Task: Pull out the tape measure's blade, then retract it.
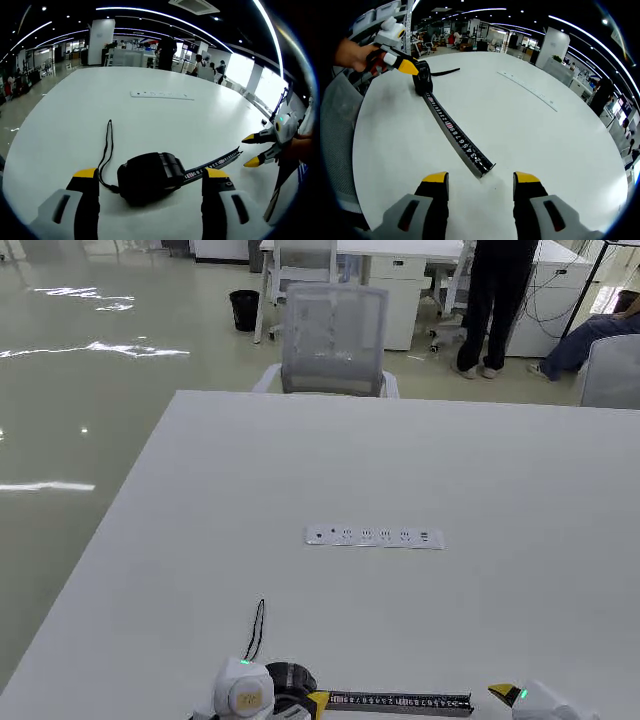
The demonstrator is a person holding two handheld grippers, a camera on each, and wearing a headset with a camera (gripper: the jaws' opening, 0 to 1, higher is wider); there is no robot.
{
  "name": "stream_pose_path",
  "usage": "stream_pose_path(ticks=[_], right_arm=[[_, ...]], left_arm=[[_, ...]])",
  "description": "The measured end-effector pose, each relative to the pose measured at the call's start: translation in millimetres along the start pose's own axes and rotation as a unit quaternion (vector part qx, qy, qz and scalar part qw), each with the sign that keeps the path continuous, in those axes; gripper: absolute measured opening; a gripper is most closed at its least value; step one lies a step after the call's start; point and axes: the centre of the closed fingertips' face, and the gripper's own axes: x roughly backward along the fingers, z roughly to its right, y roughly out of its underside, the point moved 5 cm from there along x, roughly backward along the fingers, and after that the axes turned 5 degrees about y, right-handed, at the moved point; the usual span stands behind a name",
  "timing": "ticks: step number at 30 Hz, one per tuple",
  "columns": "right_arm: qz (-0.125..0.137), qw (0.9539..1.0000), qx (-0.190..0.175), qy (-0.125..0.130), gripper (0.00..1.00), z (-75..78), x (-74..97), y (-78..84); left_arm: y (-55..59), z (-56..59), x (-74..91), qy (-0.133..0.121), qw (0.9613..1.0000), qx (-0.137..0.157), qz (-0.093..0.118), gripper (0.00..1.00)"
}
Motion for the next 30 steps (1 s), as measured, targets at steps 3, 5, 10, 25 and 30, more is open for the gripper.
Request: stream_pose_path(ticks=[3,5,10,25,30], right_arm=[[-0.001,0.9999,0.012,-0.003,0.49,4.5,-2.6,-2.7],[0.0,0.9998,0.02,-0.006,0.46,5.8,-3.9,-4.3],[-0.01,0.9993,0.036,-0.008,0.43,9.1,-8.1,-3.6],[-0.021,0.994,0.102,-0.034,0.3,1.8,-15.4,-8.8],[-0.031,0.9909,0.127,-0.031,0.23,-1.7,-21.8,-9.6]], left_arm=[[0.2,-0.6,-2.8,-0.005,1.0,0.001,-0.002,0.82],[1.0,-0.2,-5.3,-0.005,1.0,0.0,-0.005,0.82],[1.2,1.0,-9.7,-0.003,1.0,-0.002,-0.008,0.82],[1.4,6.5,-16.5,-0.004,0.9998,-0.017,-0.013,0.77],[-0.8,9.6,-21.5,-0.008,0.9996,-0.021,-0.018,0.74]])
